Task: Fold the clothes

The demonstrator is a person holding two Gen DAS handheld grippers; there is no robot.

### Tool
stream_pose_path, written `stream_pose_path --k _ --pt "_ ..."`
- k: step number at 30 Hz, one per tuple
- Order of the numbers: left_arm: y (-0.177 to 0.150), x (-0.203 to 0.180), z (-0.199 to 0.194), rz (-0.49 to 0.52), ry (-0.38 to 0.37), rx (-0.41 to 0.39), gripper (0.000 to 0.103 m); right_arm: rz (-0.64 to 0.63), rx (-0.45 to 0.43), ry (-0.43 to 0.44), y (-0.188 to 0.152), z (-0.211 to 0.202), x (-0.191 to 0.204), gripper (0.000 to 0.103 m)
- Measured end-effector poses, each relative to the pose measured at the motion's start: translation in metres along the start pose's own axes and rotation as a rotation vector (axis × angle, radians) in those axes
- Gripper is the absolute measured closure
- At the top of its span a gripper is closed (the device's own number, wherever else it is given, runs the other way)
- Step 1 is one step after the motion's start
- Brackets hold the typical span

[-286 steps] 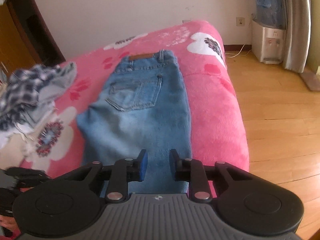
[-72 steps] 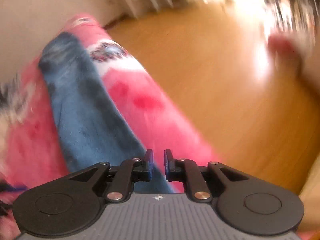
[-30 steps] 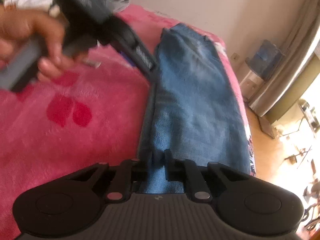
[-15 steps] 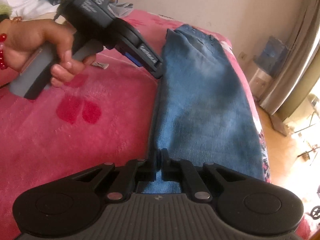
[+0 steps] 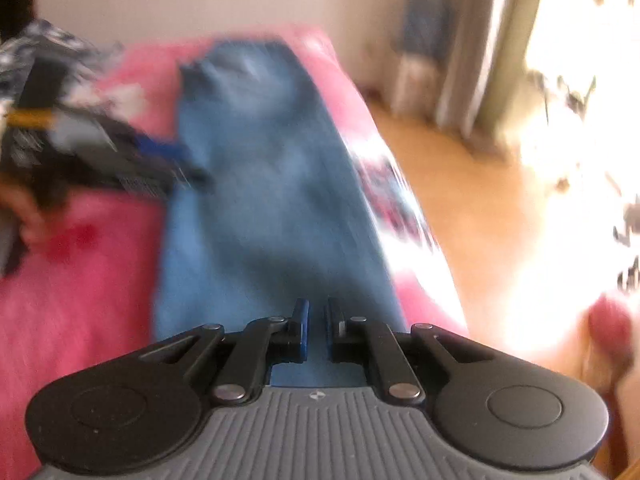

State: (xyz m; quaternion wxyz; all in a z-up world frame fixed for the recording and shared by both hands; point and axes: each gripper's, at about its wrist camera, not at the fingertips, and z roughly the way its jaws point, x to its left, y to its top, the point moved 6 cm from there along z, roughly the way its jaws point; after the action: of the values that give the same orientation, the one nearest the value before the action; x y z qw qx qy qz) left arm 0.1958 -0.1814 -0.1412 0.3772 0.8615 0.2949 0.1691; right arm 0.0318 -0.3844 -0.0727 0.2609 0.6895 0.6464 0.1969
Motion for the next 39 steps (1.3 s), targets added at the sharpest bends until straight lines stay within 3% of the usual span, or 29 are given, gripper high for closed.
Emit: stream_pose_path --k 4,7,10,14,17,23,28,32,35,39 --pt "-0.002 0.000 0.001 0.010 0.010 -0.003 0.057 0.087 0.083 0.003 -0.040 -0.028 -0.035 0.096" --pt "-0.004 -0.003 0.000 0.024 0.024 -0.012 0.057 0.104 0.174 -0.049 -0.081 -0.056 -0.054 0.093" --pt "-0.005 -0.005 -0.001 0.033 0.036 -0.017 0.057 0.147 0.226 -0.103 -0.115 -0.086 -0.071 0.084" --pt "-0.005 -0.007 -0.003 0.049 0.056 -0.022 0.056 0.250 0.271 -0.213 -0.149 -0.124 -0.092 0.083" --pt "-0.005 -0.007 -0.008 0.055 0.063 -0.021 0.055 0.394 0.245 -0.210 -0.159 -0.145 -0.103 0.083" --pt "-0.005 -0.008 -0.011 0.049 0.086 -0.008 0.053 0.680 0.161 -0.036 -0.178 -0.170 -0.103 0.083" --pt "-0.006 -0.012 -0.015 0.053 0.108 0.004 0.053 0.804 0.201 0.004 -0.204 -0.162 -0.100 0.075" --pt "-0.007 -0.014 -0.016 0.062 0.116 0.011 0.053 0.907 0.148 0.041 -0.208 -0.157 -0.108 0.075" --pt "-0.007 -0.015 -0.015 0.063 0.122 0.014 0.053 0.947 0.096 0.053 -0.205 -0.163 -0.111 0.089" --pt "-0.007 -0.016 -0.013 0.065 0.124 0.014 0.053 0.961 0.016 0.072 -0.189 -0.182 -0.108 0.093"
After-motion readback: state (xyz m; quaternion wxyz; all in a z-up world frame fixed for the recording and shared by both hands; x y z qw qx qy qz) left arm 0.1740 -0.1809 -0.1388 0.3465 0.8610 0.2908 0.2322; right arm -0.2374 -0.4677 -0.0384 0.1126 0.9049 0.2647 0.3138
